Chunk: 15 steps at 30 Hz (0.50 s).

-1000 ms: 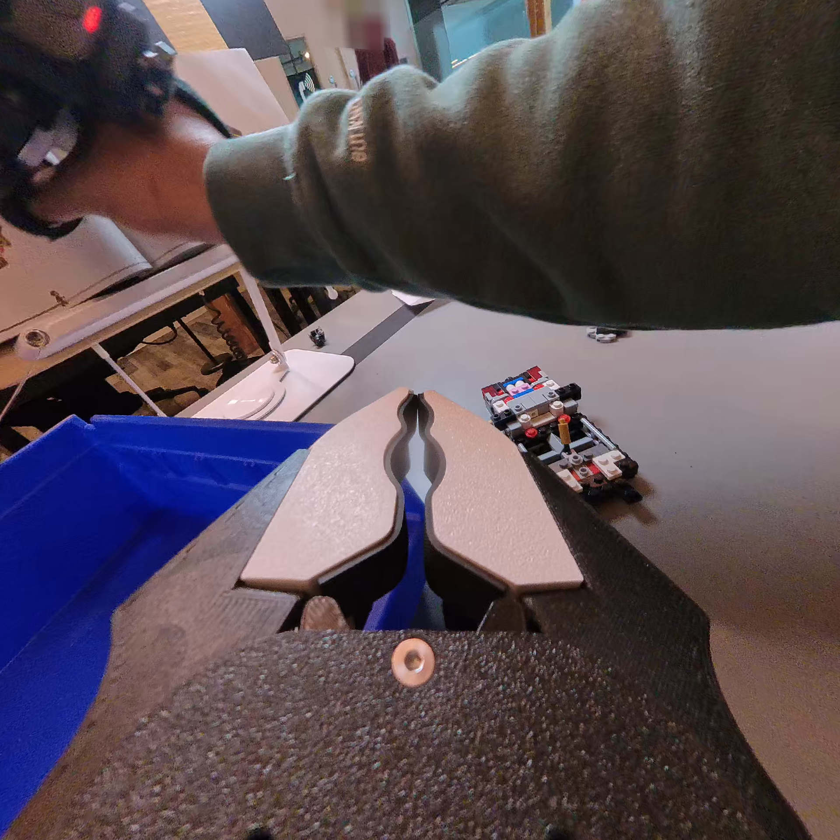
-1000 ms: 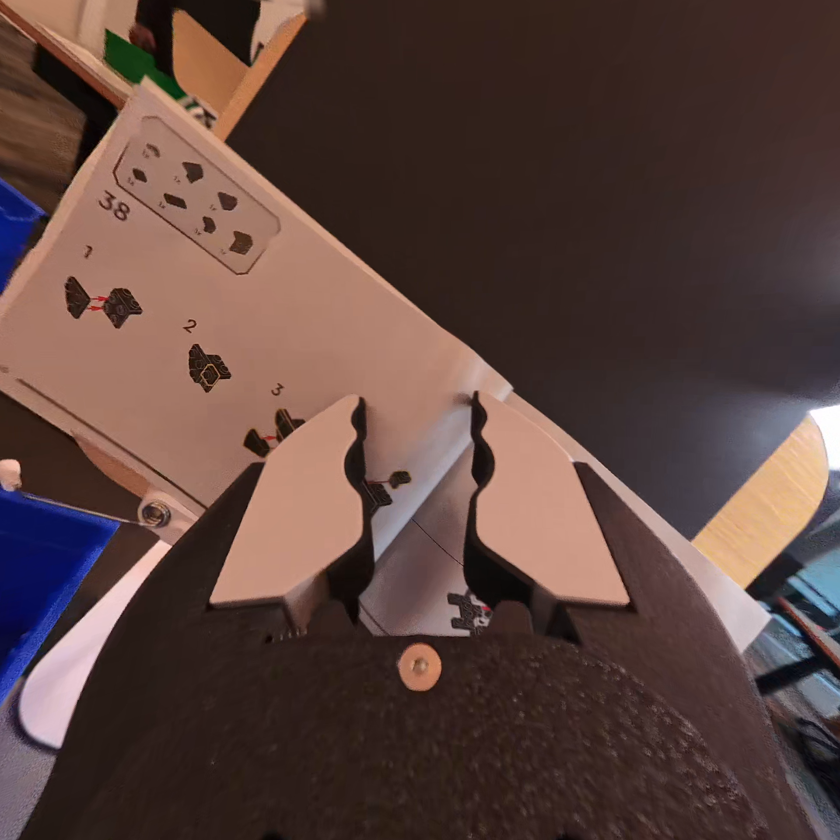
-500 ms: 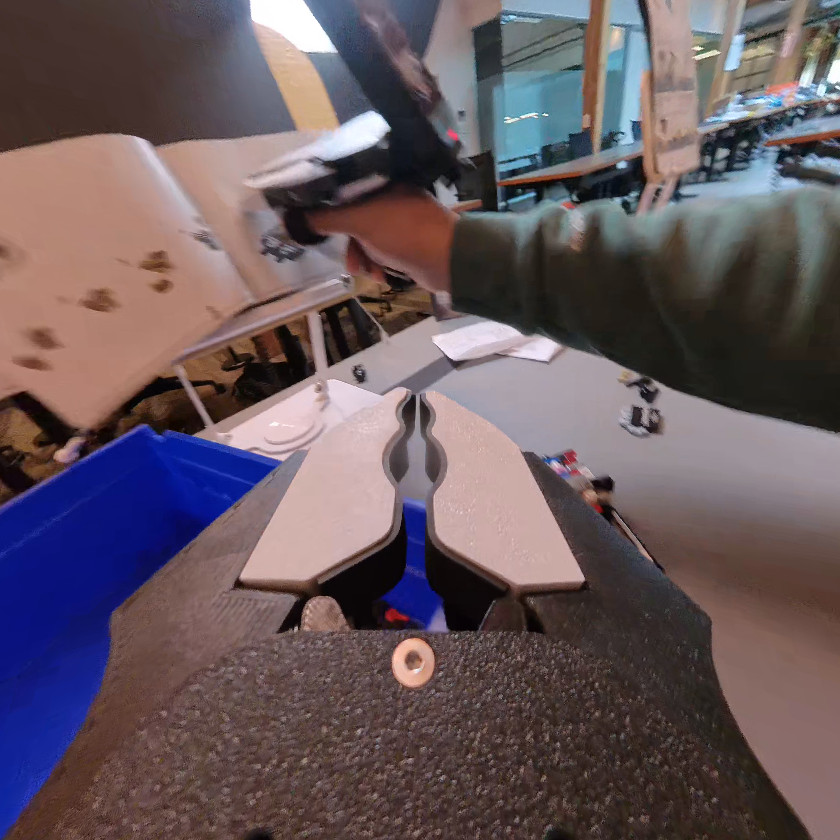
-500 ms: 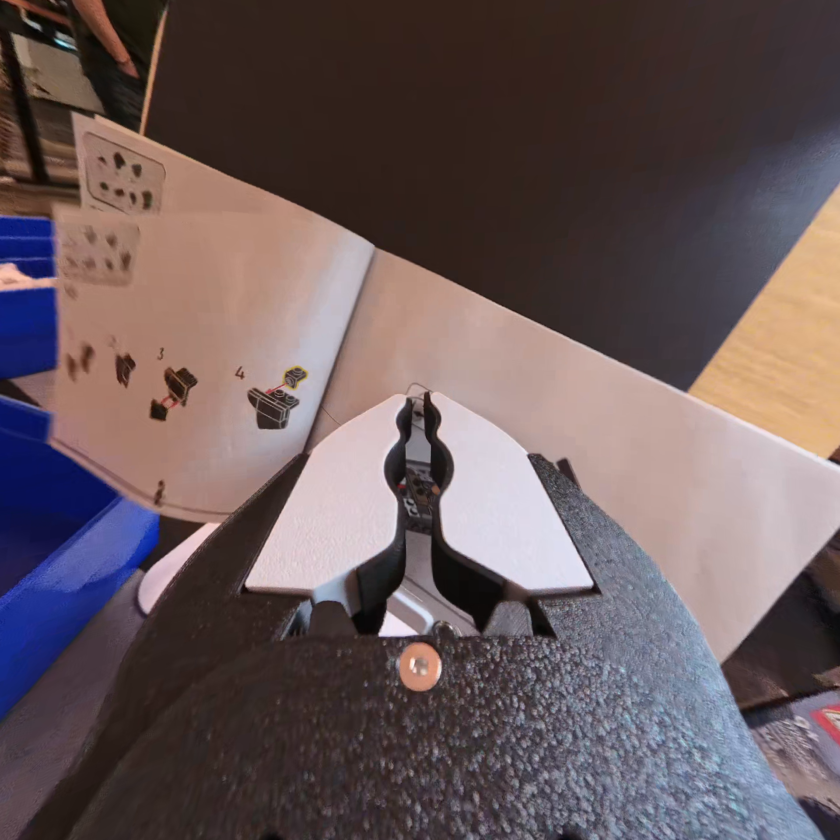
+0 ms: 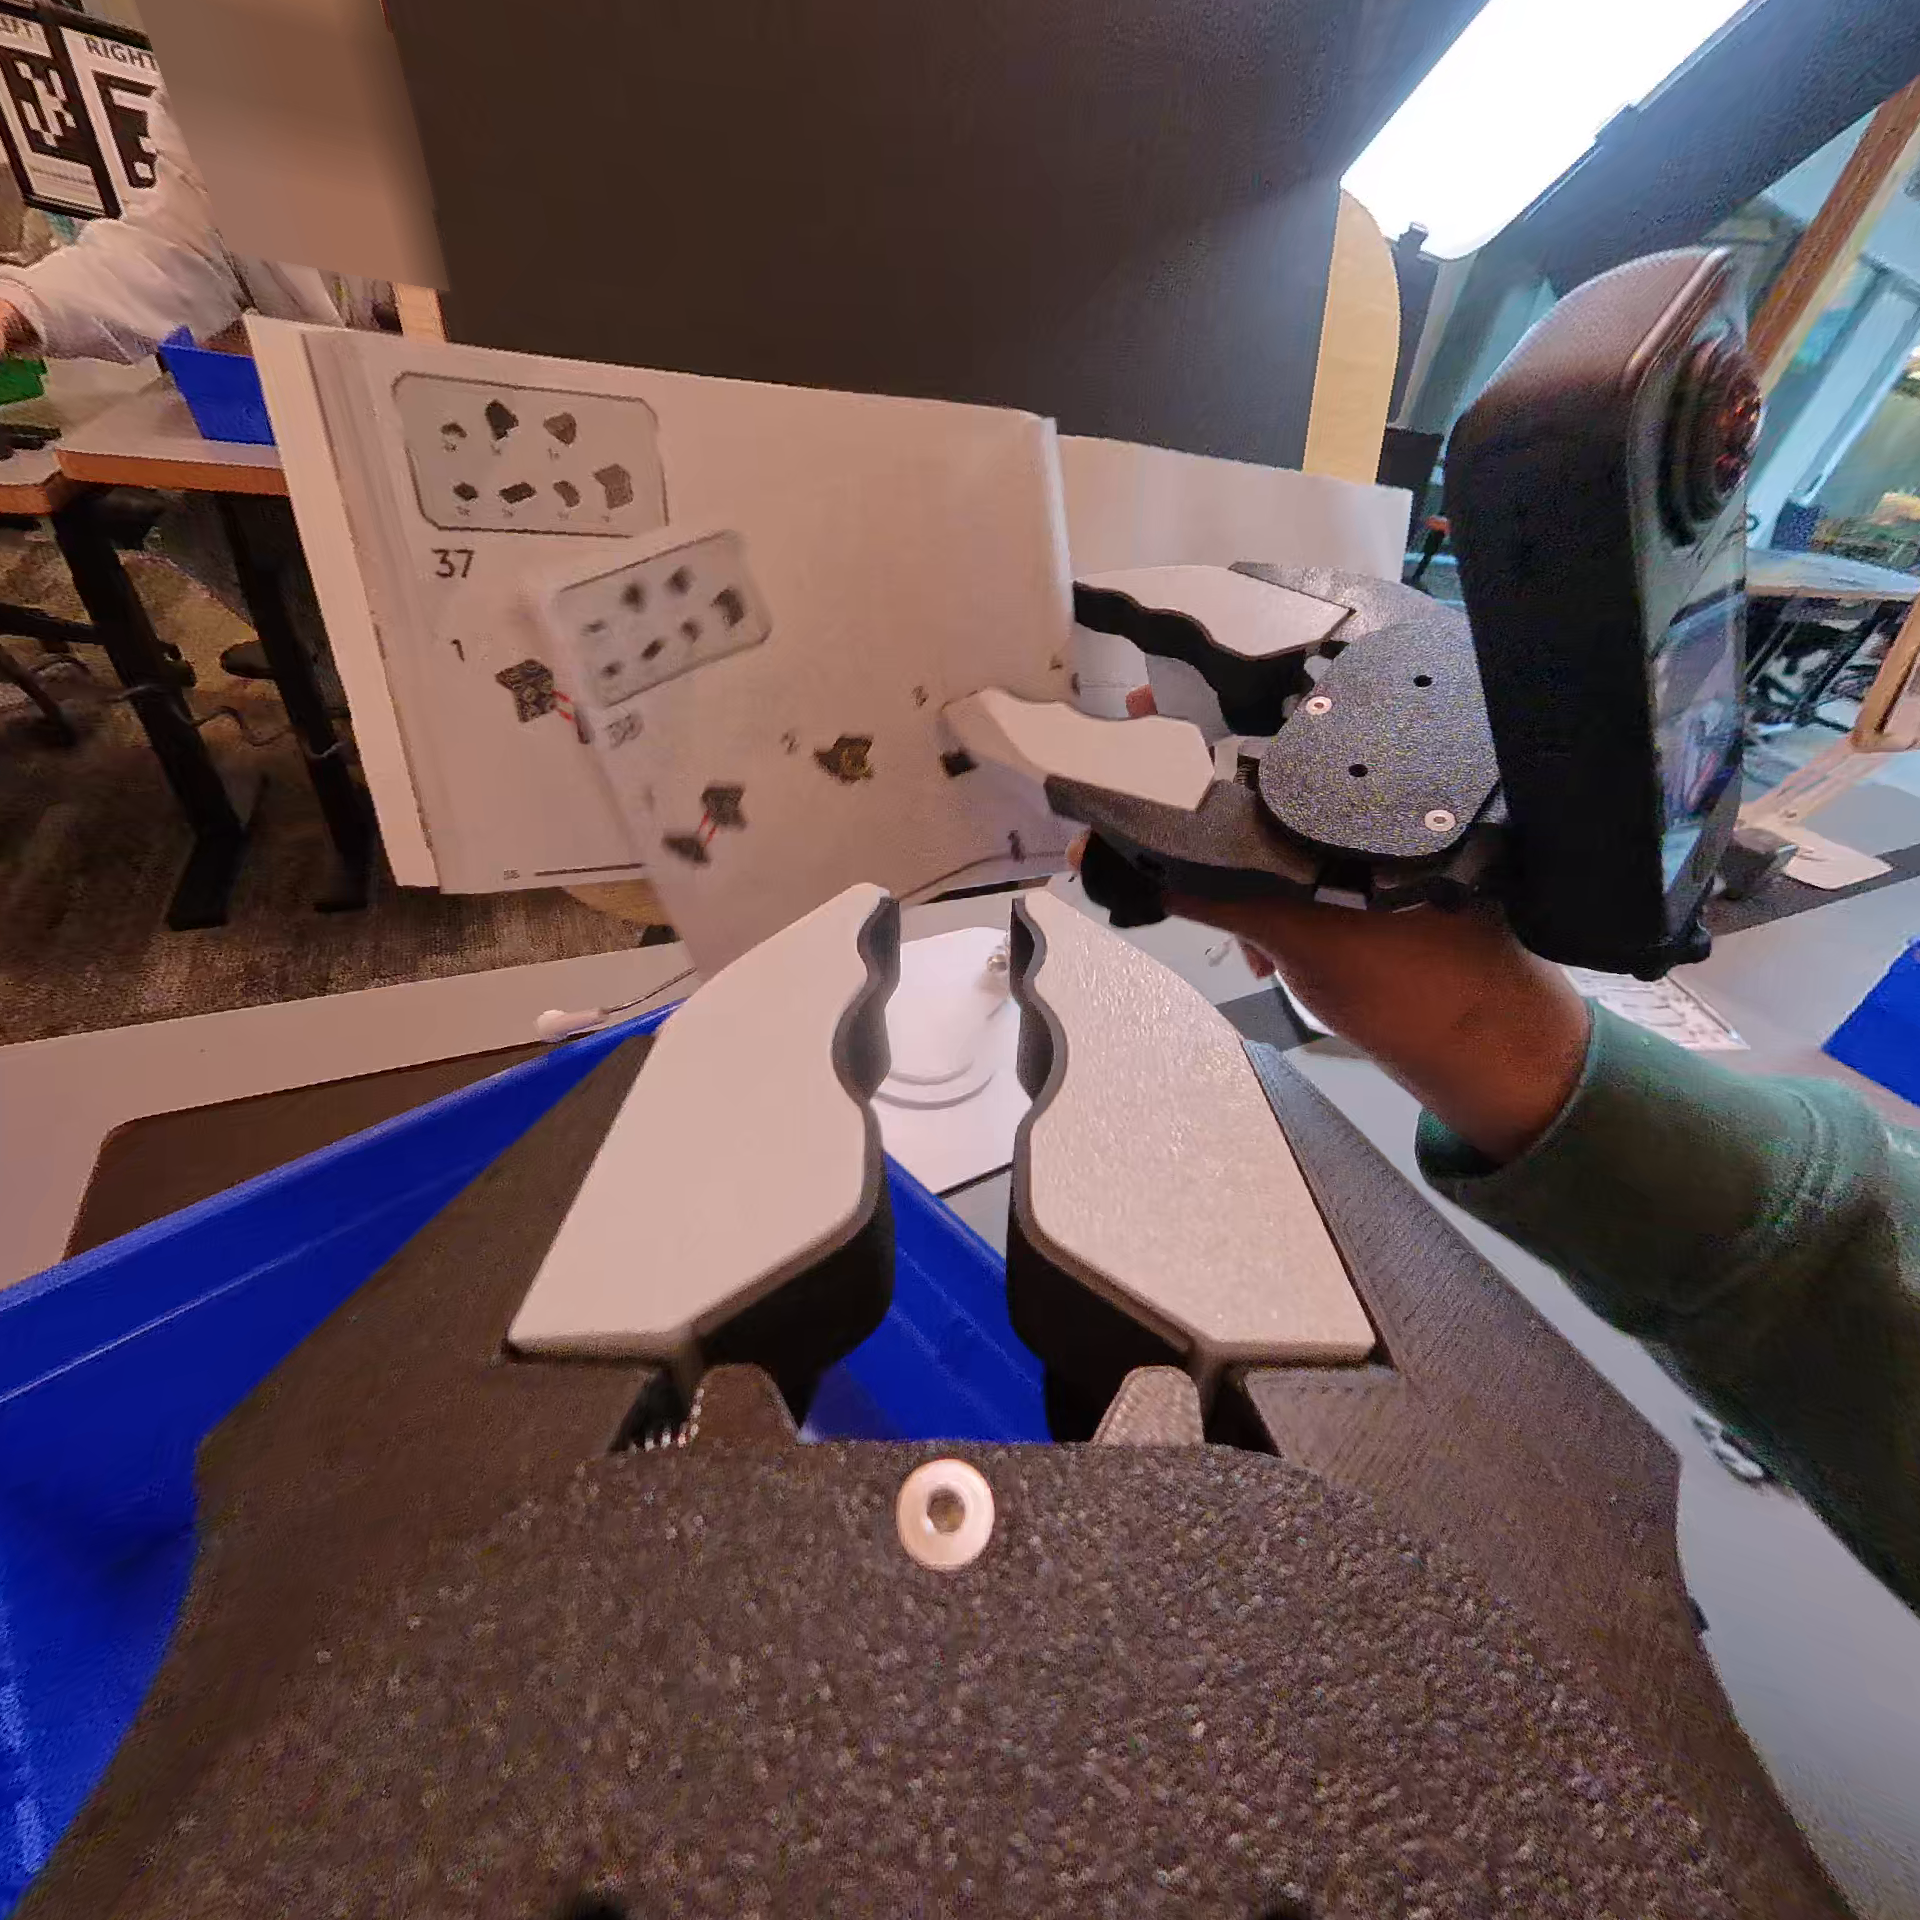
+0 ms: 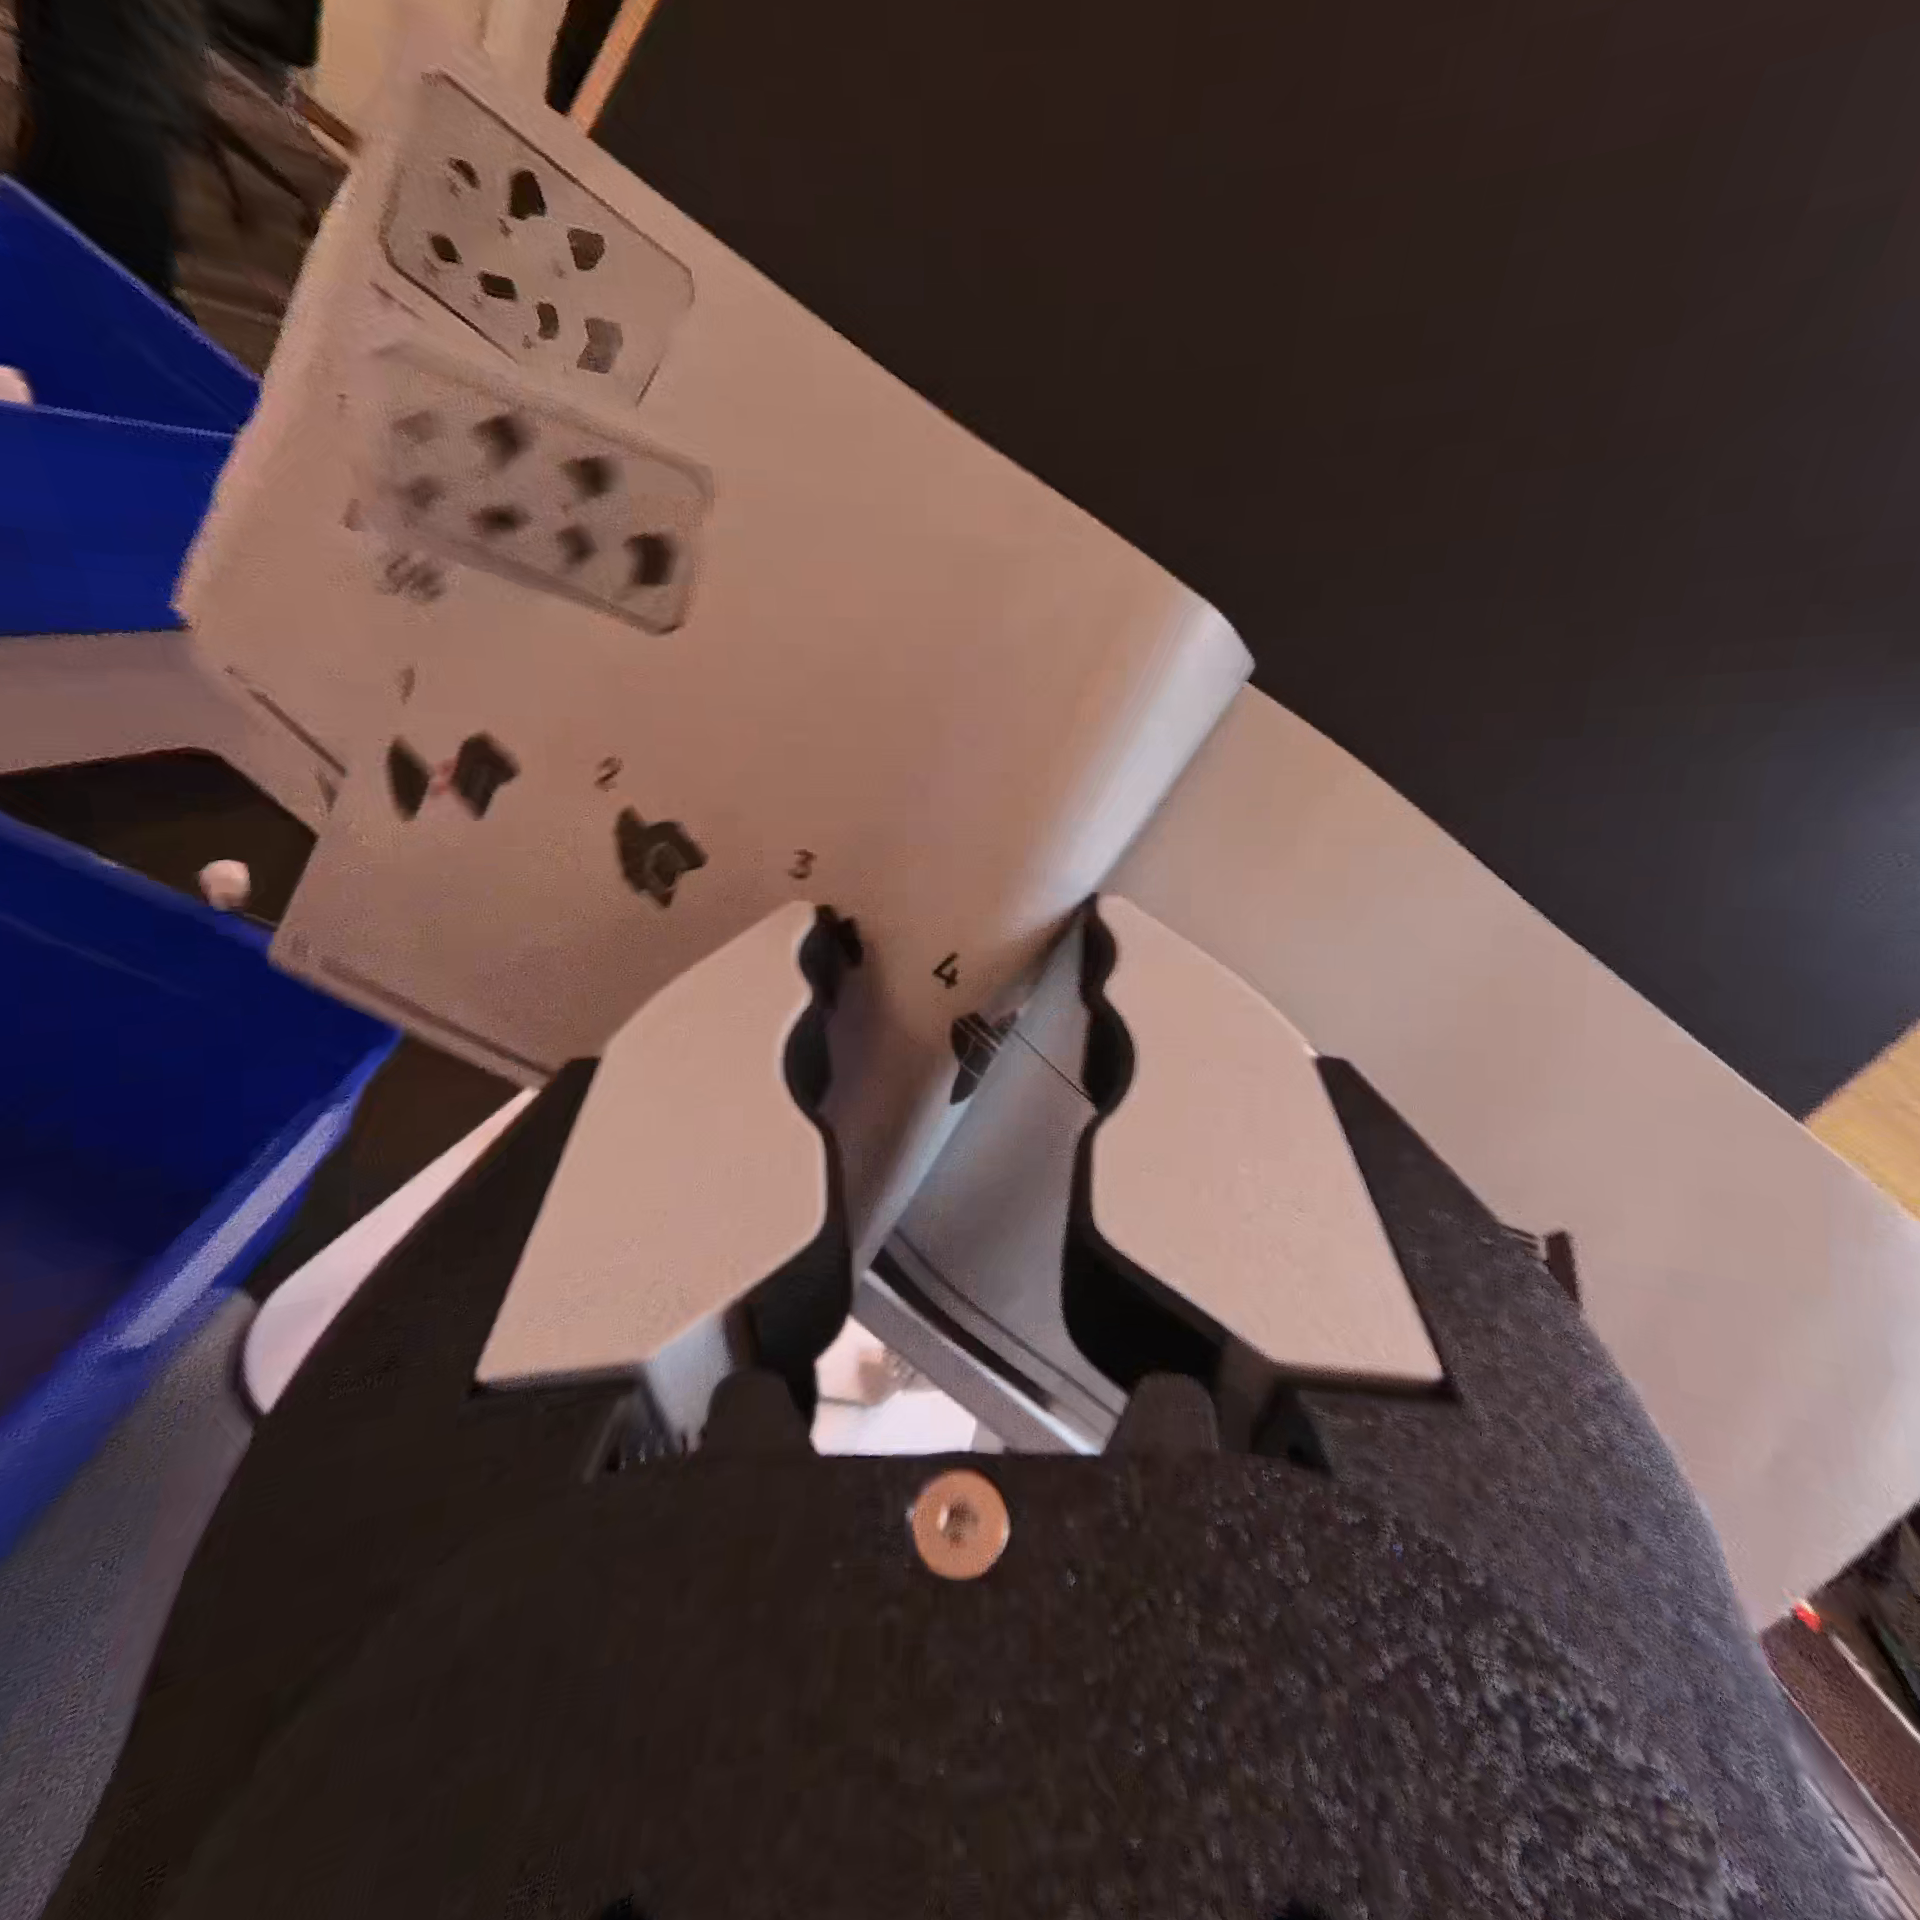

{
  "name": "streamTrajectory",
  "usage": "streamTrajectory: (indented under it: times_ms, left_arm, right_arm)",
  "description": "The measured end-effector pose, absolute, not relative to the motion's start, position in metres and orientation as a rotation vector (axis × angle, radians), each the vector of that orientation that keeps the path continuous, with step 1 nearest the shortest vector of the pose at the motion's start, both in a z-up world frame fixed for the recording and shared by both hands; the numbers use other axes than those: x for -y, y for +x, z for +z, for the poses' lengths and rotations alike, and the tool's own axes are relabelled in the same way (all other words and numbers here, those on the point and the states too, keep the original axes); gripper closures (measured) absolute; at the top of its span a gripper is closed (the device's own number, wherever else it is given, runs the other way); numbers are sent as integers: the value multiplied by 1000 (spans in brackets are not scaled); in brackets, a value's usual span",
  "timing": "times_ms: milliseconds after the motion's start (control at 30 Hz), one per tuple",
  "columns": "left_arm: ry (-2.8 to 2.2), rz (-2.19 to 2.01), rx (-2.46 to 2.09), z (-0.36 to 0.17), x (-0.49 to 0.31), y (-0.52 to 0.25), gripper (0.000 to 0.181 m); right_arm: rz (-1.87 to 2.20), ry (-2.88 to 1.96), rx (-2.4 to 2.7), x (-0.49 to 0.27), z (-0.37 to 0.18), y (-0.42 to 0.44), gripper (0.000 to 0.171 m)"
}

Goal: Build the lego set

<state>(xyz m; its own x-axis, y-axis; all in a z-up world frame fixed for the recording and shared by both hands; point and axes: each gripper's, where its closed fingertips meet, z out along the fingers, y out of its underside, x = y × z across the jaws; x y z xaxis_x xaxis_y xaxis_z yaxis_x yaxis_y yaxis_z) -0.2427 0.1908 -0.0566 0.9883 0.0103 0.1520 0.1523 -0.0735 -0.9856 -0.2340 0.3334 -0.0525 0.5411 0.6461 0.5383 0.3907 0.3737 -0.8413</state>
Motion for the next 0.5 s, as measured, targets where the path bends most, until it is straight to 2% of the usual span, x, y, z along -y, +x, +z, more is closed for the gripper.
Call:
streamTrajectory:
  times_ms: [33, 100, 133, 433, 500]
  left_arm:
    - [-1648, -106, 117, -58, -190, -244, 161]
    - [-1660, -68, 100, -60, -190, -250, 160]
    - [-1662, -53, 95, -60, -192, -255, 159]
    - [-1709, -64, -79, -61, -254, -249, 132]
    - [-1735, -134, -165, -63, -266, -231, 133]
  right_arm:
    - [243, -1230, 1040, -335, -51, -230, 139]
    - [370, -1238, 1014, -337, -46, -218, 157]
    - [412, -1245, 1010, -340, -46, -212, 160]
    - [506, -1323, 1052, -353, -55, -193, 161]
    - [501, -1326, 1058, -354, -55, -194, 161]
